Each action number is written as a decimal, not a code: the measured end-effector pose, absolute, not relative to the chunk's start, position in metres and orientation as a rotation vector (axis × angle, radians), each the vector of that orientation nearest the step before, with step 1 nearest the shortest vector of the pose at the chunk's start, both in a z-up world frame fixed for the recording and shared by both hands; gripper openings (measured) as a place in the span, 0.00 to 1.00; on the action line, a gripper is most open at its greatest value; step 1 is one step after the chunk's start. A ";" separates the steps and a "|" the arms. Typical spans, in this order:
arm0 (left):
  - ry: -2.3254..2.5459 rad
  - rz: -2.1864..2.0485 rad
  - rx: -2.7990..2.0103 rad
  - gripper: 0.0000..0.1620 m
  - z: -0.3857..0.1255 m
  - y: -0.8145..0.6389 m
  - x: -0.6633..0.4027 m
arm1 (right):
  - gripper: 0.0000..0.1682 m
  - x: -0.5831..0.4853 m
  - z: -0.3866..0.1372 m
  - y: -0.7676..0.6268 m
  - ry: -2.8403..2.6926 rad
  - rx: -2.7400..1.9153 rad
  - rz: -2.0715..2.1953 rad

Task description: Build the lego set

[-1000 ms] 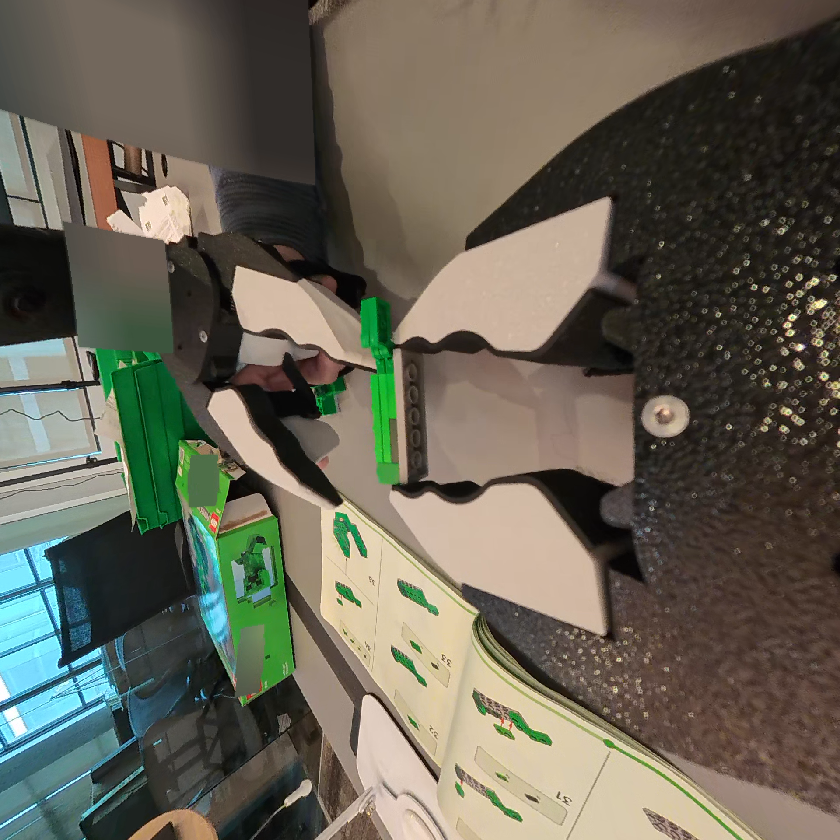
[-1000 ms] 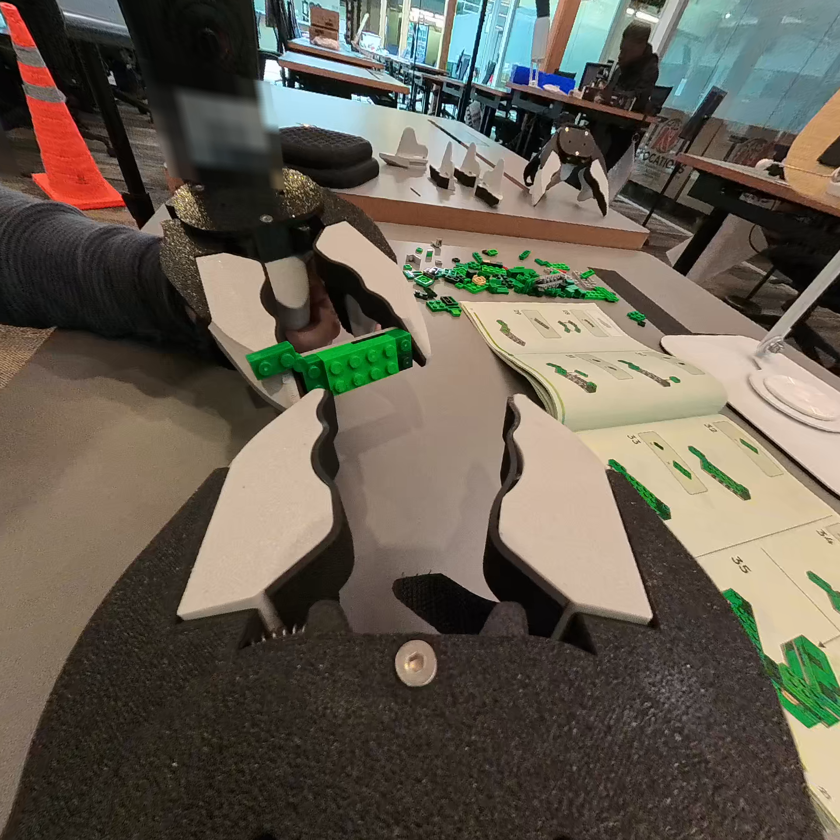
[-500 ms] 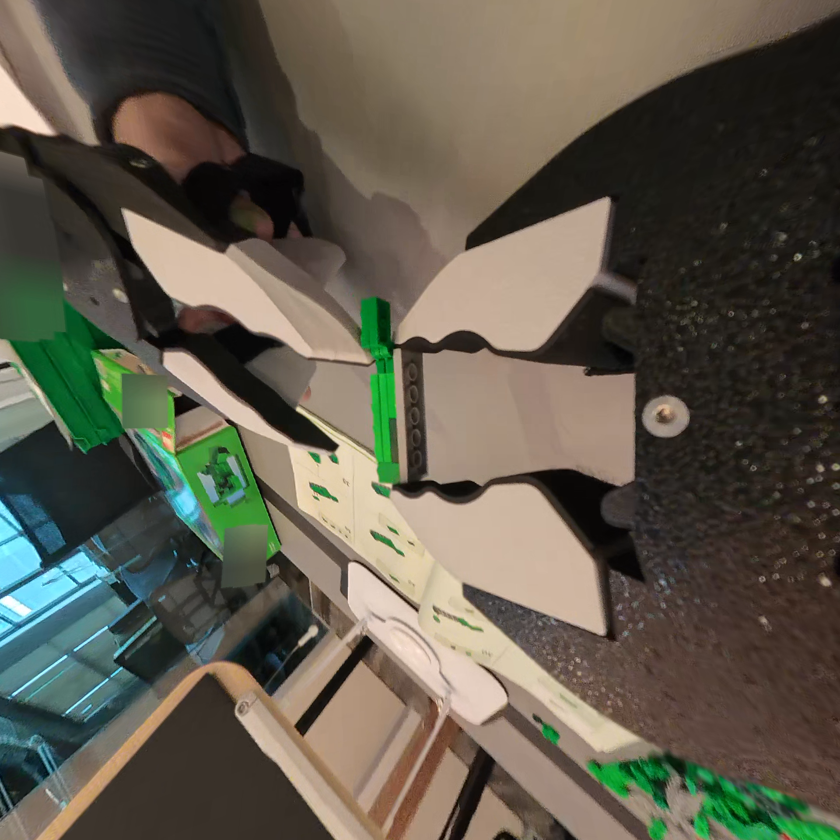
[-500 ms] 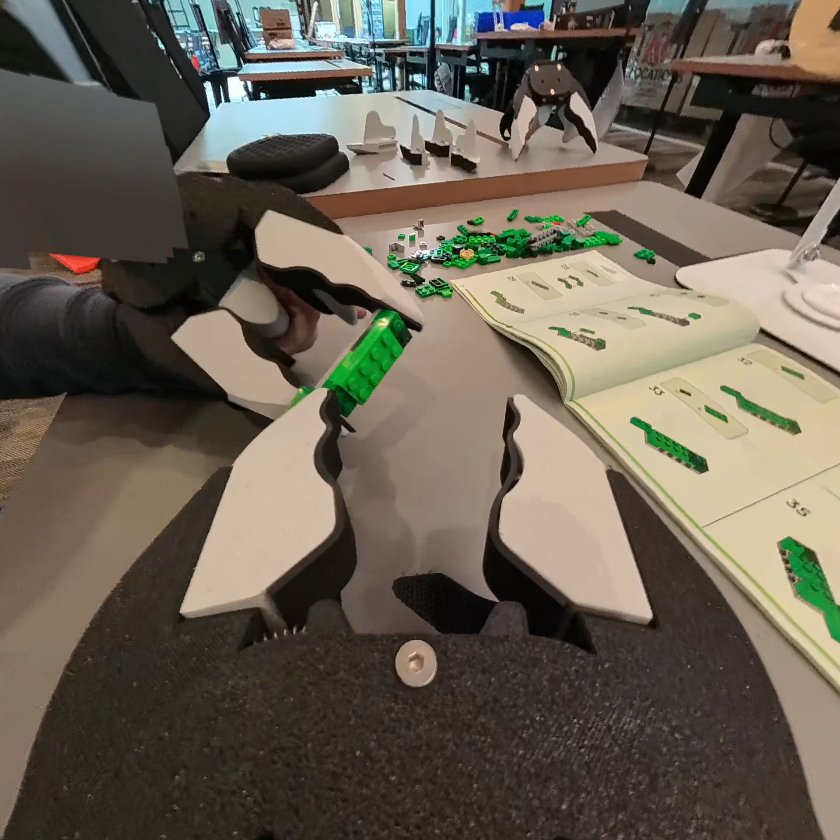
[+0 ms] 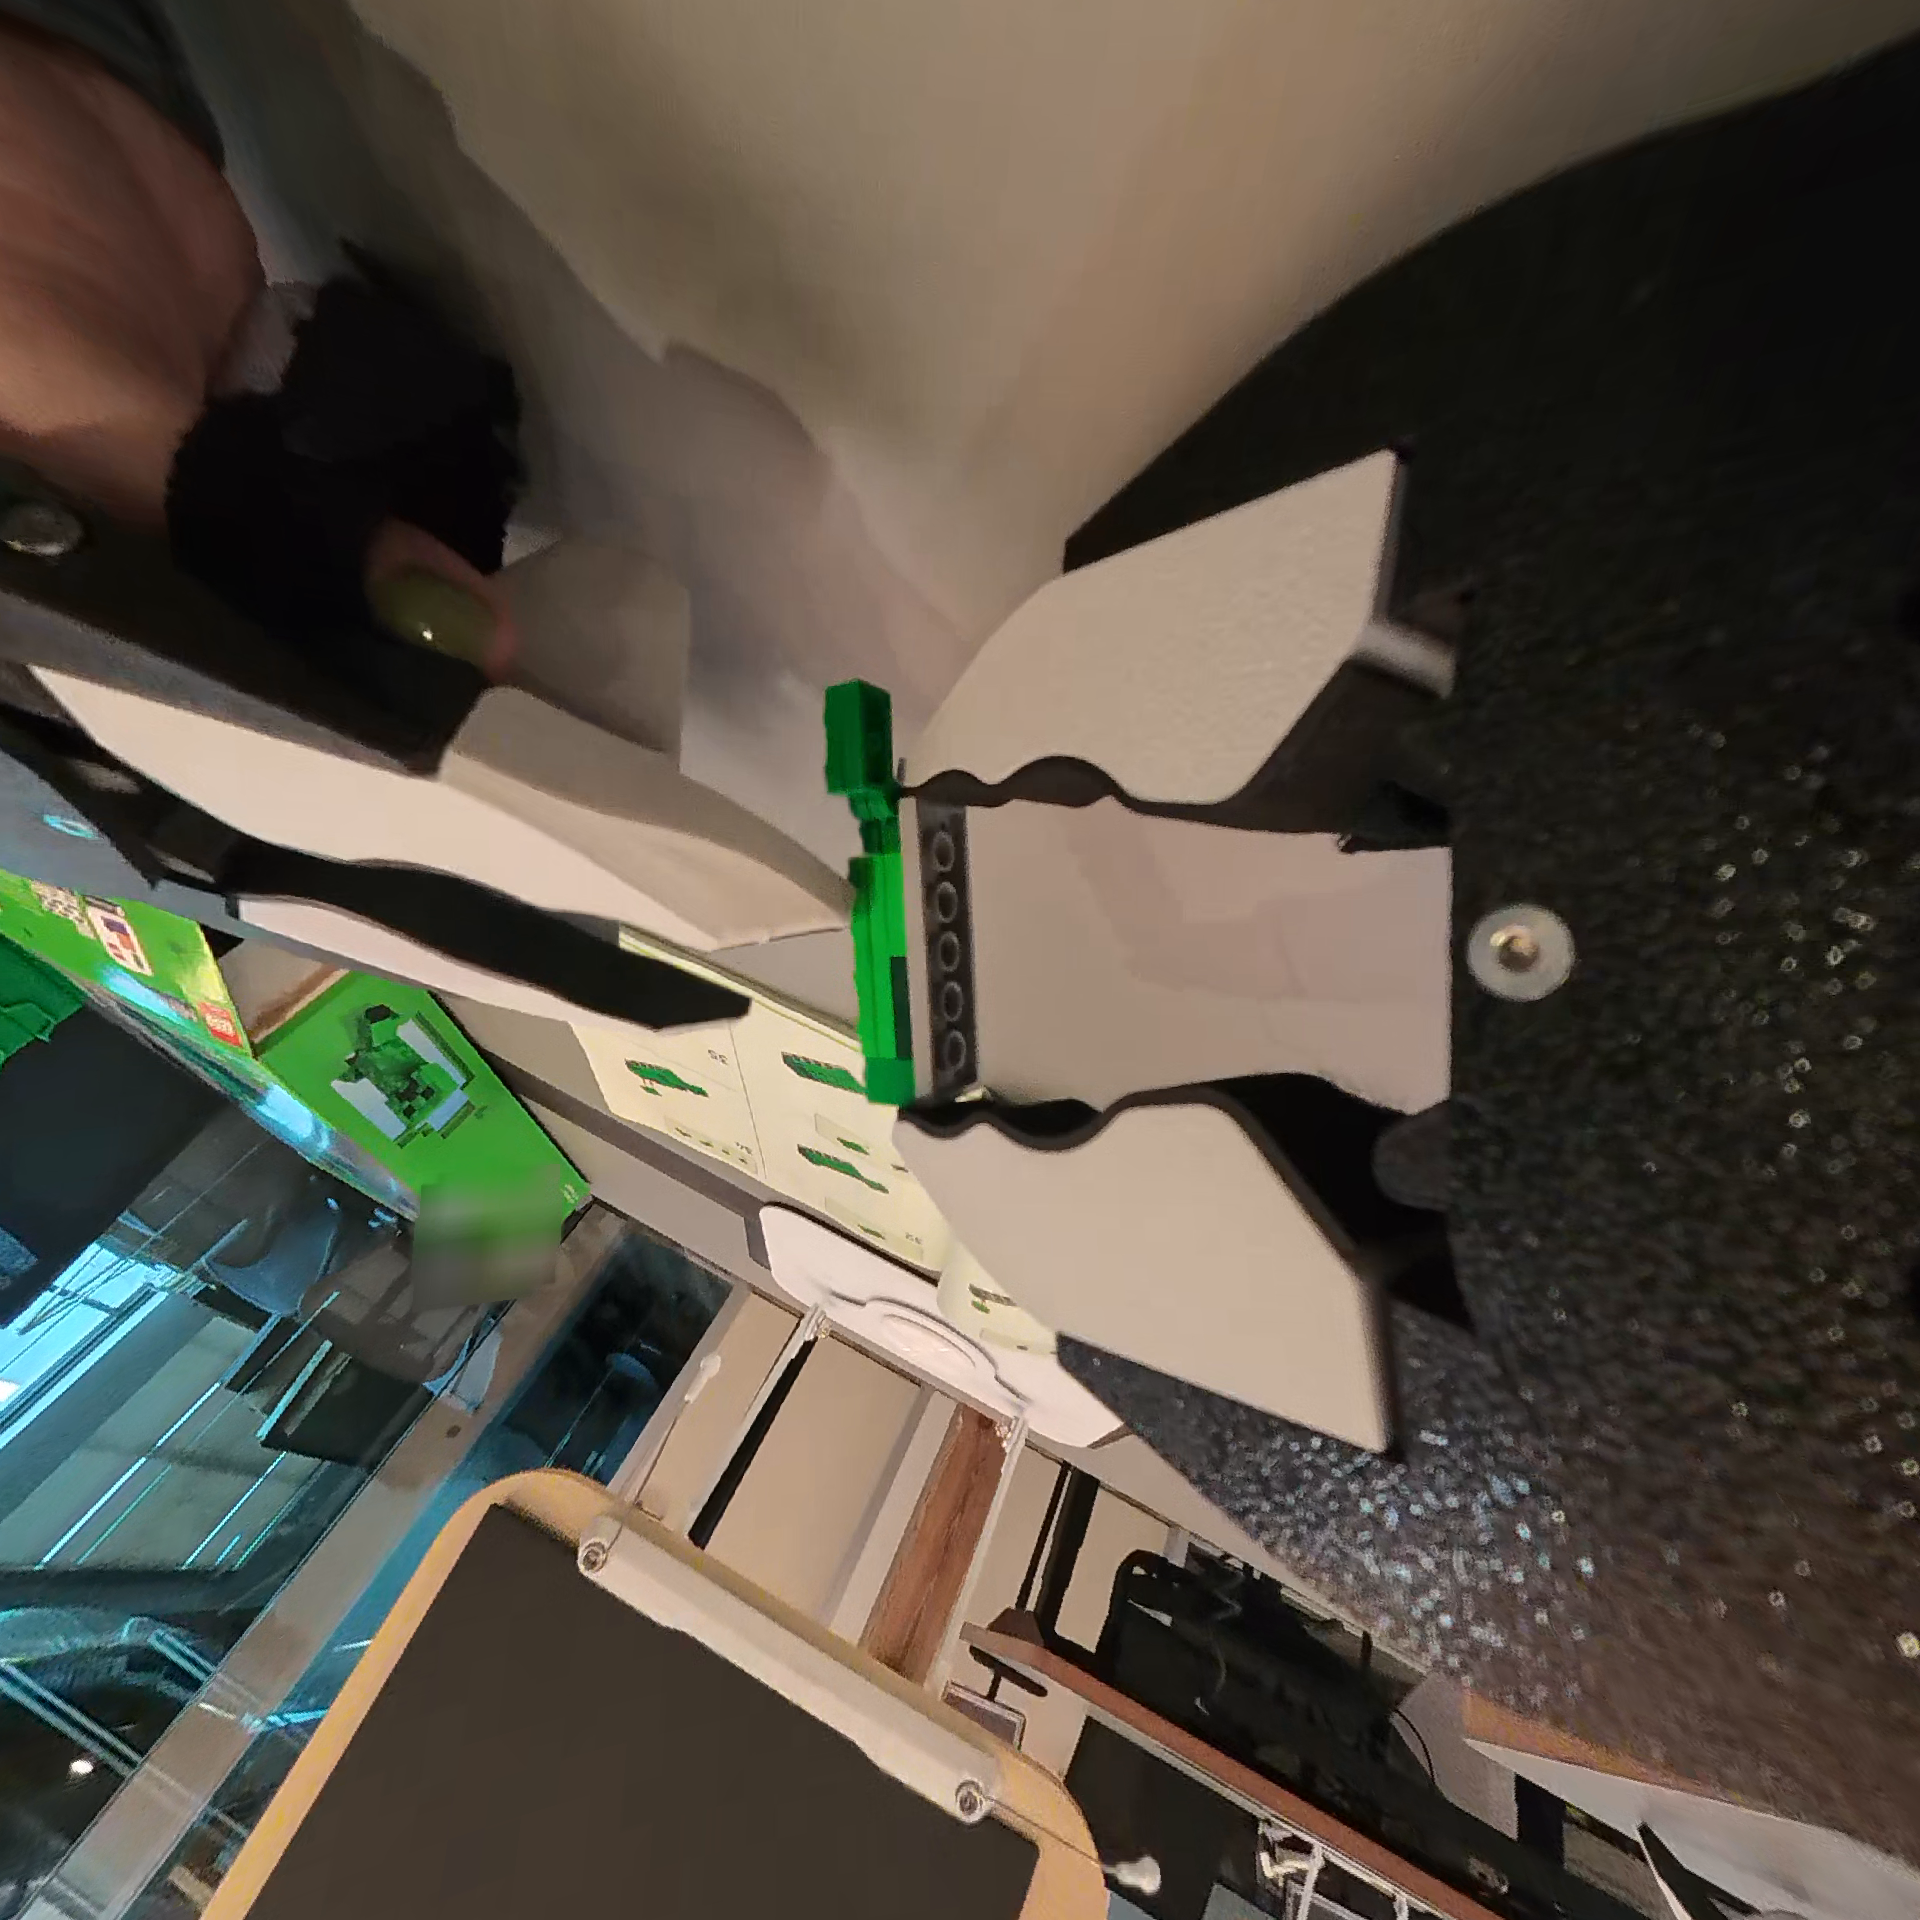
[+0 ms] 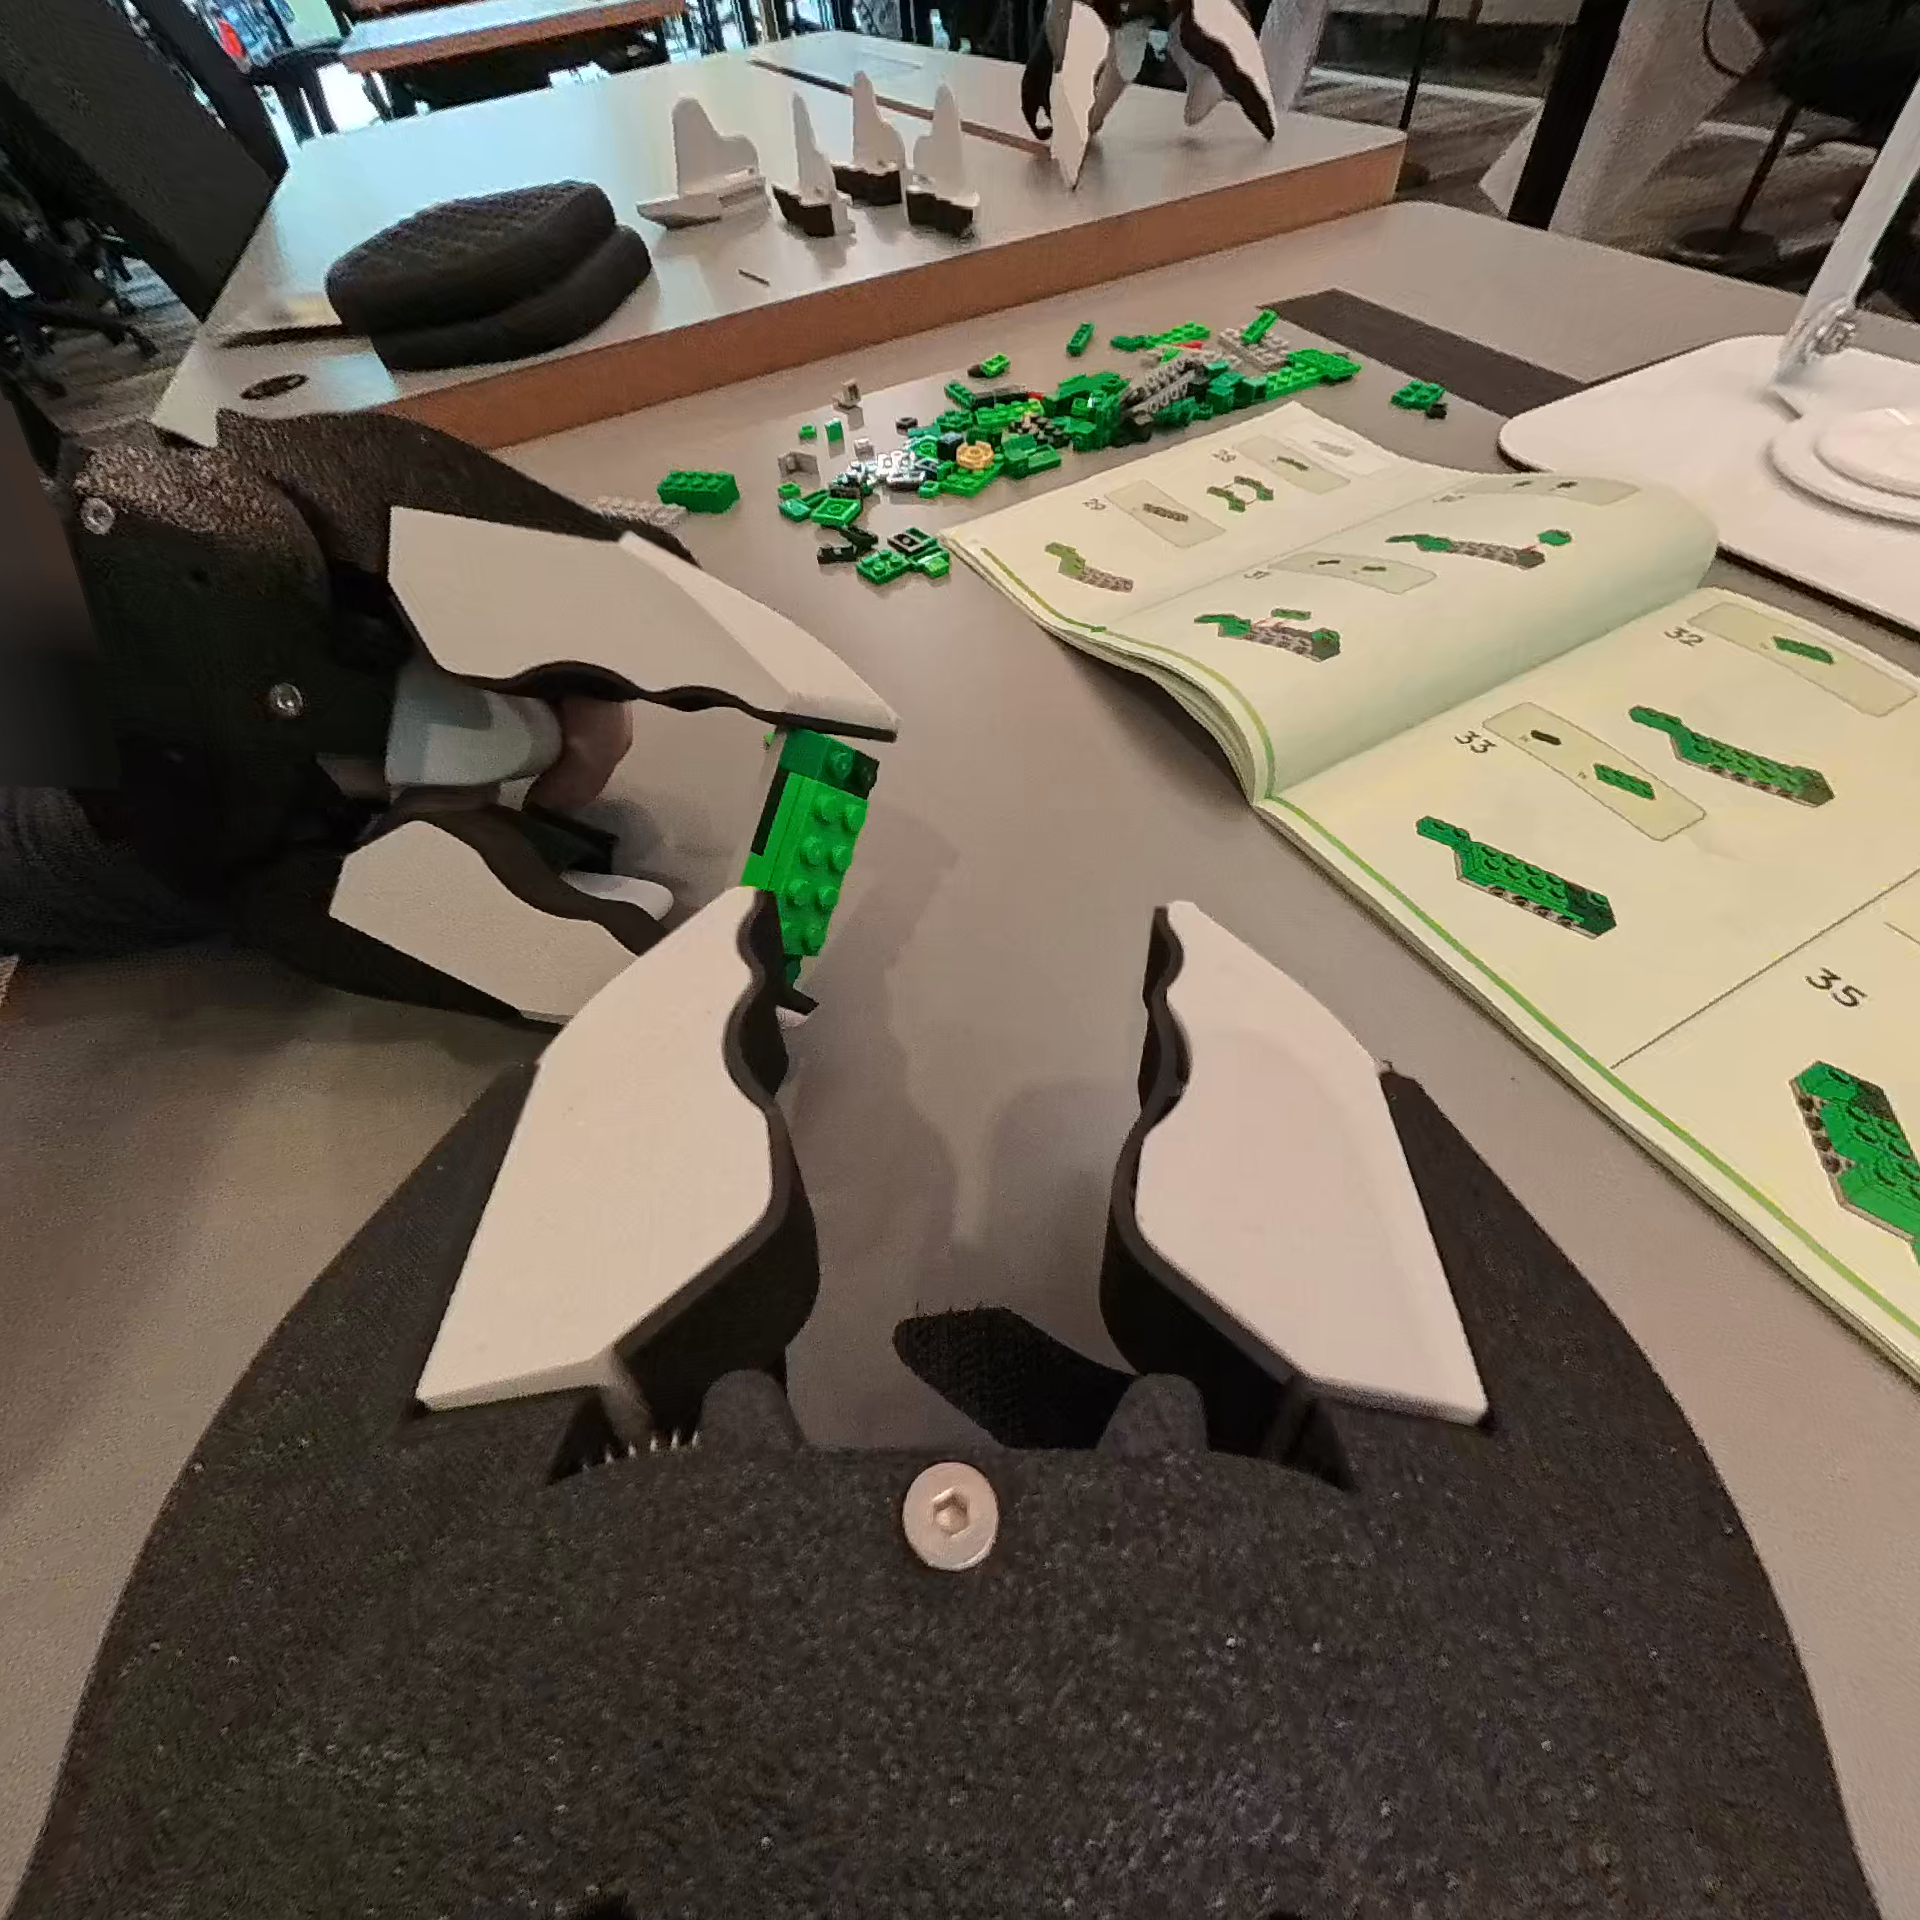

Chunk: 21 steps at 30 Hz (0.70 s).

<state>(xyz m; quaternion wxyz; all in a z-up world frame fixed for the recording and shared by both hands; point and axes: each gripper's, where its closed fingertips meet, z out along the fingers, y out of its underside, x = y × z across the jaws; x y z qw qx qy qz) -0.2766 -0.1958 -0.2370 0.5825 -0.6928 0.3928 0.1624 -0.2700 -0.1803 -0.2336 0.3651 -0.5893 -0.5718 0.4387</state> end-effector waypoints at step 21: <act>0.845 0.355 -1.645 0.33 -0.238 -0.190 -0.288 | 0.38 -0.271 -0.259 -0.163 -1.428 -1.791 1.073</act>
